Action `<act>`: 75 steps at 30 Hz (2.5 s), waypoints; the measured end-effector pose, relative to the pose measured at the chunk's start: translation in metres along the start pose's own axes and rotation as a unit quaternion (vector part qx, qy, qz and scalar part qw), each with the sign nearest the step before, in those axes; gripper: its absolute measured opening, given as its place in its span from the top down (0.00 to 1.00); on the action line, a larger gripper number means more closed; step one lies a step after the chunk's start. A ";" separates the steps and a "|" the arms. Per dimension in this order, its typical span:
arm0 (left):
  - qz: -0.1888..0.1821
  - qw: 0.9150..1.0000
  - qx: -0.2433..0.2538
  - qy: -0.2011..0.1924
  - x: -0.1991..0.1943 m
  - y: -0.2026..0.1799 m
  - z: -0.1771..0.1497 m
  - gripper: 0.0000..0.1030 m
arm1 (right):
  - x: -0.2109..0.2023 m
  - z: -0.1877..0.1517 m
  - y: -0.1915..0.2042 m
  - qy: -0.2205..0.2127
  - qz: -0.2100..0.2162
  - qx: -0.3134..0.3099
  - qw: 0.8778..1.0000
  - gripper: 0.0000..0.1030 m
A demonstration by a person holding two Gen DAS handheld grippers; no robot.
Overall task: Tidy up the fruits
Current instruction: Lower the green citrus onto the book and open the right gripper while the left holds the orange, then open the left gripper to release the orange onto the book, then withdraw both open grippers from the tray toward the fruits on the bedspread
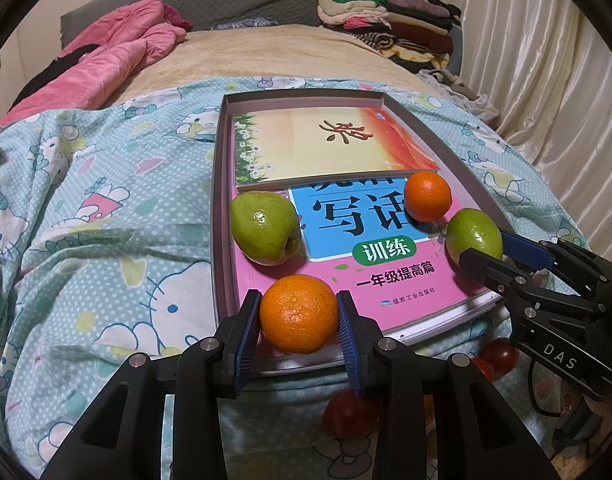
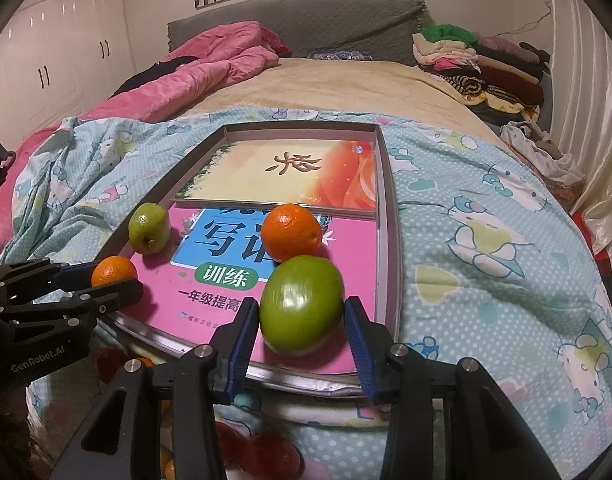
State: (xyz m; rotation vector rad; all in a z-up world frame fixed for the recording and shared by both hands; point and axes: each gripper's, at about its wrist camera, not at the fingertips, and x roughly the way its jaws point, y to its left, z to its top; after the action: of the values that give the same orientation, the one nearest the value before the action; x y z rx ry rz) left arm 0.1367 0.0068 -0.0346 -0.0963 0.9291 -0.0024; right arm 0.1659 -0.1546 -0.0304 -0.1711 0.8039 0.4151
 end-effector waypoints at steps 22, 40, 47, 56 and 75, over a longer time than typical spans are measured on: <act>-0.011 1.000 -0.010 0.002 0.002 0.001 -0.001 0.63 | -0.009 -0.001 -0.003 -0.016 0.018 0.016 1.000 0.48; -0.017 1.000 -0.013 -0.001 -0.003 0.000 -0.001 0.56 | -0.015 0.000 -0.003 -0.028 0.013 0.019 0.999 0.37; -0.020 1.000 -0.014 -0.006 -0.007 0.000 0.000 0.47 | -0.016 0.000 -0.004 -0.033 0.013 0.023 0.999 0.37; -0.021 1.000 -0.016 -0.013 -0.011 0.001 0.001 0.41 | -0.018 0.000 -0.006 -0.036 0.016 0.025 0.999 0.33; -0.023 0.997 -0.054 -0.043 -0.031 0.014 0.004 0.26 | -0.031 0.003 -0.009 -0.054 0.027 0.042 0.997 0.28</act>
State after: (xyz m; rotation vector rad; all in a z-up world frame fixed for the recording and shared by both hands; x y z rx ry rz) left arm 0.1212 0.0227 -0.0087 -0.2174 0.8408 0.0093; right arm 0.1526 -0.1706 -0.0062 -0.0489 0.7194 0.4379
